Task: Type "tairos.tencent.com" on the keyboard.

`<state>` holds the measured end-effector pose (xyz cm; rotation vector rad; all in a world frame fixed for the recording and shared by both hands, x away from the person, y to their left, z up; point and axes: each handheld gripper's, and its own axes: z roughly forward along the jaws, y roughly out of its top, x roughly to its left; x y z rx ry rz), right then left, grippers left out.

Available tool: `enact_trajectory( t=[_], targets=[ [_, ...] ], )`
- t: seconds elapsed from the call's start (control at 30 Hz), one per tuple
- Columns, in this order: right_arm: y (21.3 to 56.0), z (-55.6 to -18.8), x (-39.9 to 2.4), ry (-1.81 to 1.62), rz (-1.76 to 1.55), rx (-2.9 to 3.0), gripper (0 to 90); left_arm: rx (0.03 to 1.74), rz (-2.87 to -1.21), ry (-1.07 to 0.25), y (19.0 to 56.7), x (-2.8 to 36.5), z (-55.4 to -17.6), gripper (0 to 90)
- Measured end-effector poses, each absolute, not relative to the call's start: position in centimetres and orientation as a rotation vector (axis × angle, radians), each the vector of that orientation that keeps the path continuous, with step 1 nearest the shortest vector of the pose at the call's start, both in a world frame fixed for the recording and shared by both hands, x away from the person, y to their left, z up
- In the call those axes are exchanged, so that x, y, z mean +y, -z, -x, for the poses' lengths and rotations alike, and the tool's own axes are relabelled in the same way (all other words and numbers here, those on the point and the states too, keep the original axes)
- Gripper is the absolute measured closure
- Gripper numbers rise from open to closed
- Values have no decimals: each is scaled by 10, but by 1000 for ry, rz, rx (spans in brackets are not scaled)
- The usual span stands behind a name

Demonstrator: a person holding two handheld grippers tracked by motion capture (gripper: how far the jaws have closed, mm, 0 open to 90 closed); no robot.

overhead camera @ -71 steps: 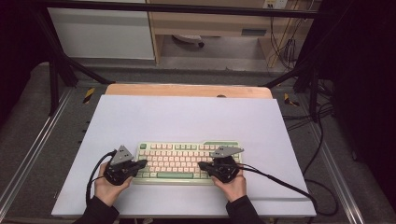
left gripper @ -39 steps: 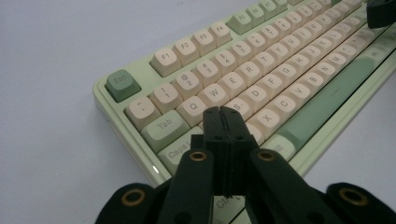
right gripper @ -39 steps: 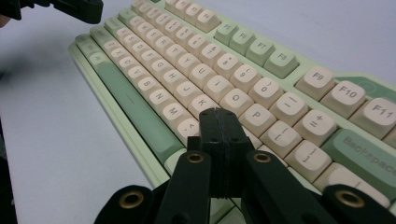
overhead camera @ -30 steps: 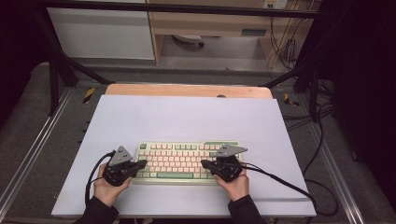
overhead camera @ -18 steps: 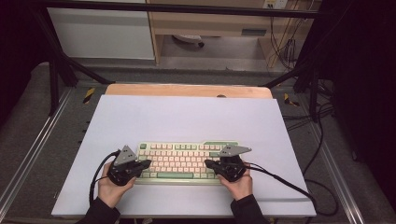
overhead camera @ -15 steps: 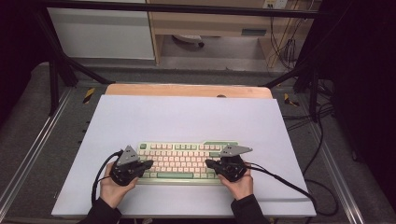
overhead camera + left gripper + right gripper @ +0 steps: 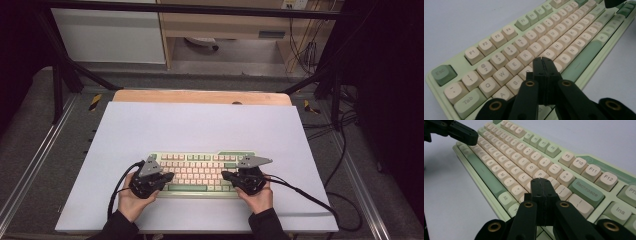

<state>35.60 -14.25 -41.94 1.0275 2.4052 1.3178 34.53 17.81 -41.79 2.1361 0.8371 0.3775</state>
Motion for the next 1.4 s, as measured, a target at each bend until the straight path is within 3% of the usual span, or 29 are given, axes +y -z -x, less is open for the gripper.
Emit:
enact_trajectory(
  t=[0.9,1.4],
  targets=[
    [419,-356,-142,-1325,-1027,2403,900,836,-2170,-358,428,171,-347,900],
    [414,-358,-143,-1368,-1041,2381,900,857,-2104,-407,411,200,-339,900]
  ],
)
